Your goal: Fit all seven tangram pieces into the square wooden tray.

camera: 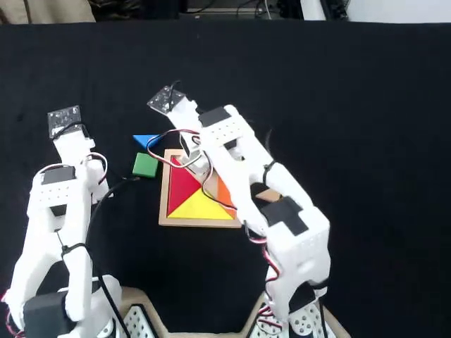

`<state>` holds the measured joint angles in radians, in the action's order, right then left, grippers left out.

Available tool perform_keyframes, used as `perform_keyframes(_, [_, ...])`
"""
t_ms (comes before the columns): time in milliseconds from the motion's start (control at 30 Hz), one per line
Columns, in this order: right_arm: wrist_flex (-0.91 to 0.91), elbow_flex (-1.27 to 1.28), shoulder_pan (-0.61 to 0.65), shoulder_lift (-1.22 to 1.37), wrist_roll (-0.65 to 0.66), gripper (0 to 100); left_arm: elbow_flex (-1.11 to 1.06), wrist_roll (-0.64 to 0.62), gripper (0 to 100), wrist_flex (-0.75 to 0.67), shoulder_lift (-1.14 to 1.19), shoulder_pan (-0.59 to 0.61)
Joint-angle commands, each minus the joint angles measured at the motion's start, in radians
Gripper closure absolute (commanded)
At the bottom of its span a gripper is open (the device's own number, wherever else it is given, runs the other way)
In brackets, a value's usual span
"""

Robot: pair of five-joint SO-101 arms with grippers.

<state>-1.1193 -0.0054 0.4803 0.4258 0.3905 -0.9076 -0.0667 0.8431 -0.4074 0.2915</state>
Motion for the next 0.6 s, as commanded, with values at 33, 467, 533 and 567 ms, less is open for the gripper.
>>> perform_keyframes(33, [0.002, -0.056, -0.071, 0.007, 0.008, 98.8, 0.005, -0.011, 97, -0.017, -0.023, 0.012])
perform_keyframes(467, [-0.054, -0.021, -0.149, -0.114, 0.017, 98.8, -0.012, -0.012, 97, -0.037, -0.023, 0.007])
perform_keyframes(533, [-0.095, -0.013, -0.180, -0.209, 0.017, 98.8, -0.012, -0.012, 97, -0.037, -0.023, 0.007])
perform_keyframes(567, [-0.109, -0.002, -0.204, -0.263, 0.017, 98.8, -0.012, -0.012, 97, -0.037, -0.023, 0.008])
